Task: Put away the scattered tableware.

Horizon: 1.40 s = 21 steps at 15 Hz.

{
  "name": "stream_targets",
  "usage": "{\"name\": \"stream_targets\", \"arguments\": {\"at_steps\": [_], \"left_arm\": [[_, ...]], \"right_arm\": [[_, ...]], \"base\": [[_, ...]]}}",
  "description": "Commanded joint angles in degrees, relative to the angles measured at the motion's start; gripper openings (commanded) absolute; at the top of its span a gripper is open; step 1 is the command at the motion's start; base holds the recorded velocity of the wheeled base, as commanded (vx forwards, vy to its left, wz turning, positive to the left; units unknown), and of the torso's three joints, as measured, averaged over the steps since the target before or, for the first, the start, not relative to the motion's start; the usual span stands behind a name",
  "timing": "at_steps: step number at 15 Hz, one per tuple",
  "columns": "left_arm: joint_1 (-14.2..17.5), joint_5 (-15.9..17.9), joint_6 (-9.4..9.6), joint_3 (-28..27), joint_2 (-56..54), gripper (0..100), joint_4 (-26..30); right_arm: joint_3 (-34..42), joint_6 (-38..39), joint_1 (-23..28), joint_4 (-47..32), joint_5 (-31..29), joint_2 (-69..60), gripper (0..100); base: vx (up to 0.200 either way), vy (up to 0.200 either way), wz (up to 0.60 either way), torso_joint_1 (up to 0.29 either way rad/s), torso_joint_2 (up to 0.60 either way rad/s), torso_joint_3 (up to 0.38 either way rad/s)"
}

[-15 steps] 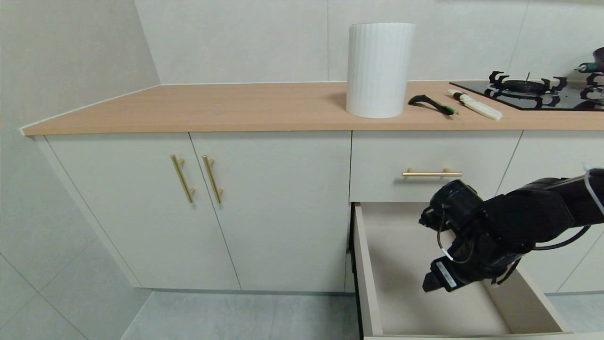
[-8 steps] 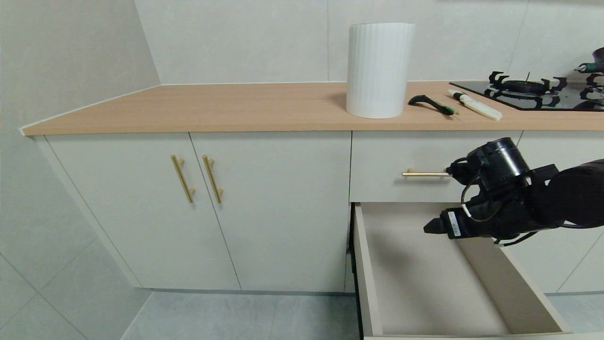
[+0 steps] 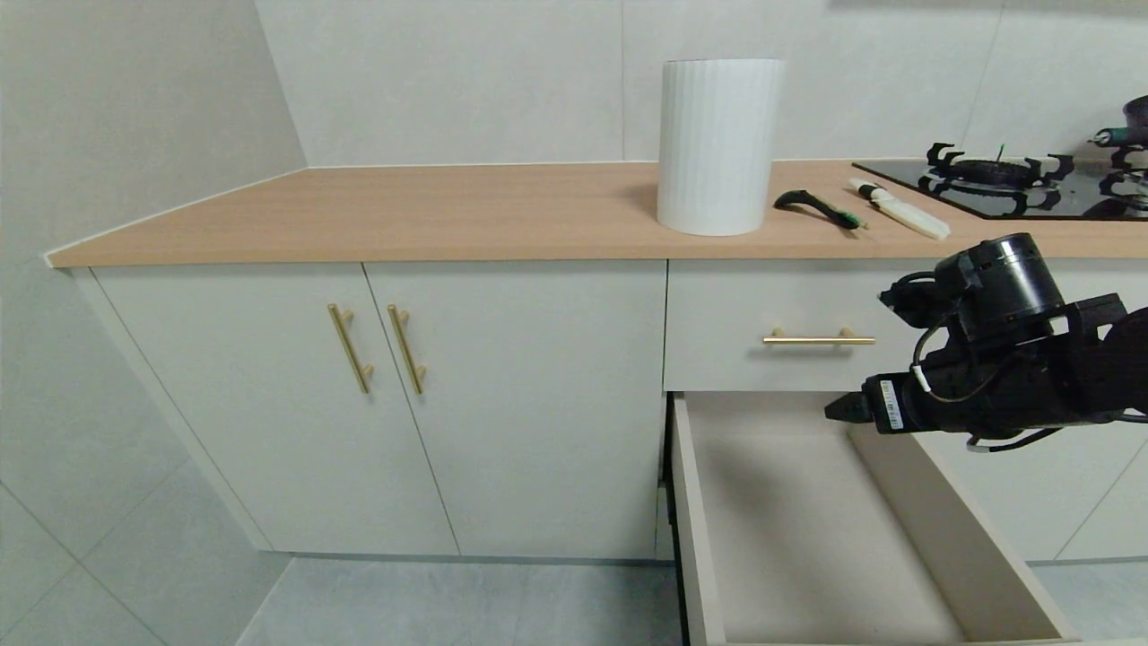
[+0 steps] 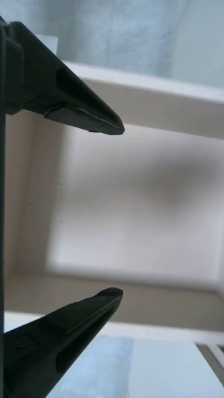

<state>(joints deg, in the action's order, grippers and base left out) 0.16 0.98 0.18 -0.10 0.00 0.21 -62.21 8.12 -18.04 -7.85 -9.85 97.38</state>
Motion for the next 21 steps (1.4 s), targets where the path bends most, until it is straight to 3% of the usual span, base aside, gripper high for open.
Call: {"name": "stream_targets", "arguments": {"at_steps": [1, 14, 17, 21], "left_arm": [[0.0, 0.0, -0.01, 0.0, 0.0, 100, 0.1], [0.0, 0.0, -0.01, 0.0, 0.0, 100, 0.1], [0.0, 0.0, -0.01, 0.0, 0.0, 100, 0.1], [0.0, 0.0, -0.01, 0.0, 0.0, 100, 0.1]], "right_arm": [[0.1, 0.0, 0.0, -0.1, 0.0, -0.3, 100], [-0.5, -0.5, -0.1, 0.8, 0.0, 0.4, 100], [-6.6, -4.3, 0.2, 9.4, -0.1, 4.5, 100], [-19.2, -4.2, 1.5, 6.5, -1.3, 11.7, 100]], "base": [[0.0, 0.0, 0.0, 0.08, -0.14, -0.286], [0.0, 0.0, 0.0, 0.143, -0.45, -0.288], [0.0, 0.0, 0.0, 0.028, -0.06, -0.039], [0.0, 0.0, 0.0, 0.0, 0.0, 0.0]]}}
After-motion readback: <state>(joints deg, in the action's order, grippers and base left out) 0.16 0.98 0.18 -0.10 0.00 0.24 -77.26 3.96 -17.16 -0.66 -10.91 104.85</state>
